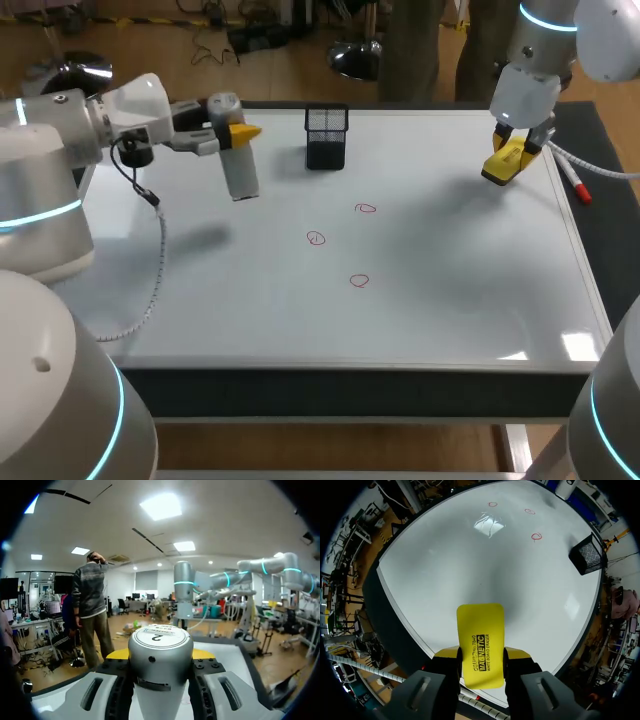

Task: Pick up the inspection probe, press it on each red-marked spot on the whiteboard one by one, put down the probe, pick up the eraser, and wipe off all the red marks.

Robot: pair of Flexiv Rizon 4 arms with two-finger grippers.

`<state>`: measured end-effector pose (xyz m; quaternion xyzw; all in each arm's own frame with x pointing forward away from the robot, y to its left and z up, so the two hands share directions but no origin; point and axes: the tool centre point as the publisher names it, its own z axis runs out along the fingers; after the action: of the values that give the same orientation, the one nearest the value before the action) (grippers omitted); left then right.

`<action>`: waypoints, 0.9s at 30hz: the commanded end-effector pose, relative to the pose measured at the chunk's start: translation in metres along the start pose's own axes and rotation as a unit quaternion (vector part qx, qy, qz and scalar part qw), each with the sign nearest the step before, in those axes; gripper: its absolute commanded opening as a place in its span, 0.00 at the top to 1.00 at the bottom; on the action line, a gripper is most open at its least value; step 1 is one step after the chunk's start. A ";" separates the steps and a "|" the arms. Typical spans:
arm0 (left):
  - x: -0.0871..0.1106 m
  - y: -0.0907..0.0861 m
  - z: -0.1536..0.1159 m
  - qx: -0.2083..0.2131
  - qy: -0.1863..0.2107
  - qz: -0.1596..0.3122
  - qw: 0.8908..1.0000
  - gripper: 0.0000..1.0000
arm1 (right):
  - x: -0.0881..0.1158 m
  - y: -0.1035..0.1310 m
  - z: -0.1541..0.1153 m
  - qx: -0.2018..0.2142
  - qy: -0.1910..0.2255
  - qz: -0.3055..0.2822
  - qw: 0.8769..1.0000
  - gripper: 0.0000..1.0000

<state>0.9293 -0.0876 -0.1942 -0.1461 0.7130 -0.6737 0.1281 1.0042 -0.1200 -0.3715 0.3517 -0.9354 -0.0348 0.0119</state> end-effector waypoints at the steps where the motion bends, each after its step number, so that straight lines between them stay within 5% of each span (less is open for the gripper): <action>1: 0.011 0.003 0.017 -0.001 0.023 0.000 1.000 1.00 | 0.000 0.000 -0.001 0.001 0.001 -0.001 1.000 1.00; 12: 0.042 0.023 0.055 -0.006 0.100 -0.011 0.995 1.00 | 0.000 0.000 -0.001 0.001 0.001 -0.001 1.000 1.00; 27: 0.065 0.039 0.076 -0.012 0.127 -0.014 0.992 1.00 | 0.000 0.000 -0.001 0.001 0.001 -0.001 1.000 1.00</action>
<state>0.8967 -0.1780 -0.2356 -0.0702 0.7289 -0.6806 0.0245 1.0041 -0.1200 -0.3715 0.3517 -0.9354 -0.0348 0.0119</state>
